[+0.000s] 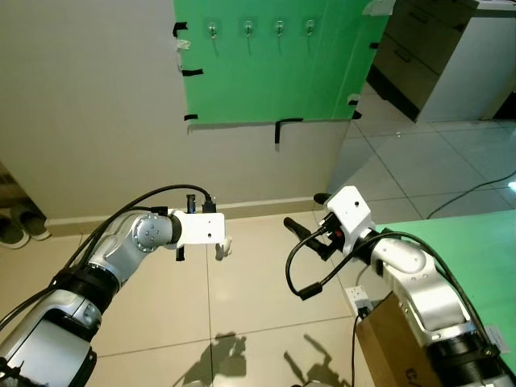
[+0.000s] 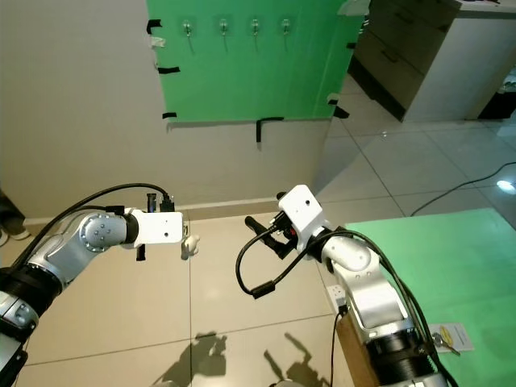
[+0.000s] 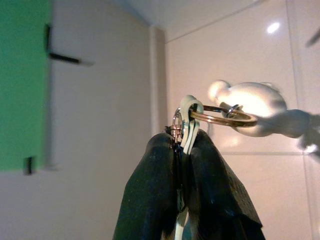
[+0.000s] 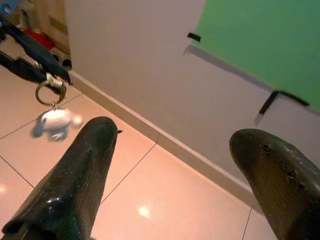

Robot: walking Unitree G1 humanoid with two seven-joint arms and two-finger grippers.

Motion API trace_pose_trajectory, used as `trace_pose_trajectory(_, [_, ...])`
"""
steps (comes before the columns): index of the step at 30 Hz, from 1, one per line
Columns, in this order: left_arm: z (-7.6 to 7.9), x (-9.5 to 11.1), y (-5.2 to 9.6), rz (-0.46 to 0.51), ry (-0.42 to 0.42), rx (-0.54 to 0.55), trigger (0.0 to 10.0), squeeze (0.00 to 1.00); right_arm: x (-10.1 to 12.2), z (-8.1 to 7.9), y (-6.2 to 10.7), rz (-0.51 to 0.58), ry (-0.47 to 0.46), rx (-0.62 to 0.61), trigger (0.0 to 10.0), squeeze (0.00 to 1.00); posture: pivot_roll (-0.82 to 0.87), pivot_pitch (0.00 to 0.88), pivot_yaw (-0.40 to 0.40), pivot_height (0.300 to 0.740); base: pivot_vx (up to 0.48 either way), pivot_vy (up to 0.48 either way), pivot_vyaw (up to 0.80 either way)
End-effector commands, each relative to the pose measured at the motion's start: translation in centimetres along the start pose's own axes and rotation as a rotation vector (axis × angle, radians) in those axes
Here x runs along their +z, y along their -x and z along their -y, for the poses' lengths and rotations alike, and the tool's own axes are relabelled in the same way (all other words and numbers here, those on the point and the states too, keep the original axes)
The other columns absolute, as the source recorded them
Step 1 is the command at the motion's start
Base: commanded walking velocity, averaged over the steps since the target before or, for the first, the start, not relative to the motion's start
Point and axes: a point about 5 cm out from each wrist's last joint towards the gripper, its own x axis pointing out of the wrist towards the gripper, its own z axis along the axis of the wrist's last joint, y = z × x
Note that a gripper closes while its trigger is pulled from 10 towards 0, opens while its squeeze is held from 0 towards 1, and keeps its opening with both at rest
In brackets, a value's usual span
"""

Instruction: Hang keys on a hook

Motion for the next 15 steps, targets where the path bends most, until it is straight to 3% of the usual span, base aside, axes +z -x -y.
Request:
trace_pose_trajectory(1, [-1.1, -0.4, 0.1, -0.061, -0.128, 0.083, 0.0, 0.0, -0.7, -0.5, -0.3, -0.022, 0.048, -0.022, 10.0, 0.0, -0.1, 0.0, 0.008, 0.74, 0.0, 0.0, 0.0])
trace_pose_trajectory(2, [-1.1, -0.4, 0.1, -0.061, -0.128, 0.083, 0.0, 0.0, -0.7, -0.5, -0.3, -0.022, 0.048, -0.022, 10.0, 0.0, -0.1, 0.0, 0.008, 0.74, 0.0, 0.0, 0.0])
trace_pose_trajectory(4, [-1.5, -0.8, 0.2, -0.132, -0.347, 0.094, 0.0, 0.0, -1.6, -1.0, -0.5, -0.076, 0.184, -0.01, 10.0, 0.0, -0.1, 0.0, 0.007, 0.74, 0.0, 0.0, 0.0])
trace_pose_trajectory(6, [-1.2, -0.4, 0.1, -0.133, -0.547, 0.028, 0.0, 0.0, -1.9, -1.3, -0.6, -0.087, 0.201, 0.009, 10.0, 0.0, -0.09, 0.0, 0.004, 0.74, 0.0, 0.0, 0.0])
trace_pose_trajectory(7, [-1.0, -0.3, 0.1, -0.13, -0.601, 0.007, 0.0, 0.0, -1.9, -1.4, -0.7, -0.083, 0.19, 0.011, 10.0, 0.0, -0.09, 0.0, 0.004, 0.74, 0.0, 0.0, 0.0])
trace_pose_trajectory(9, [-0.6, -0.3, 0.0, -0.12, -0.631, -0.024, 0.0, 0.0, -1.9, -1.4, -0.8, -0.079, 0.184, 0.013, 10.0, 0.0, -0.09, 0.0, 0.006, 0.74, 0.0, 0.0, 0.0])
trace_pose_trajectory(11, [0.3, -0.6, -0.1, -0.105, -0.621, -0.068, 0.0, 0.0, -1.7, -1.4, -1.0, -0.058, 0.141, 0.003, 10.0, 0.0, -0.09, 0.0, 0.007, 0.74, 0.0, 0.0, 0.0])
trace_pose_trajectory(12, [0.7, -0.6, -0.2, -0.08, -0.532, -0.065, 0.0, 0.0, -1.6, -1.3, -1.2, -0.038, 0.082, -0.014, 10.0, 0.0, -0.09, 0.0, 0.01, 0.74, 0.0, 0.0, 0.0])
trace_pose_trajectory(13, [0.7, -0.6, -0.2, -0.08, -0.532, -0.065, 0.0, 0.0, -1.6, -1.3, -1.2, -0.038, 0.082, -0.014, 10.0, 0.0, -0.09, 0.0, 0.01, 0.74, 0.0, 0.0, 0.0])
trace_pose_trajectory(14, [1.0, -0.6, -0.3, -0.062, -0.467, -0.057, 0.0, 0.0, -1.5, -1.3, -1.3, -0.025, 0.04, -0.025, 10.0, 0.0, -0.09, 0.0, 0.01, 0.74, 0.0, 0.0, 0.0])
trace_pose_trajectory(15, [1.6, 0.0, -1.0, 0.028, -0.103, 0.028, 0.0, 0.0, -1.5, -0.9, -1.5, 0.013, -0.077, -0.092, 10.0, 0.0, -0.08, 0.0, 0.012, 0.74, 0.0, 0.0, 0.0])
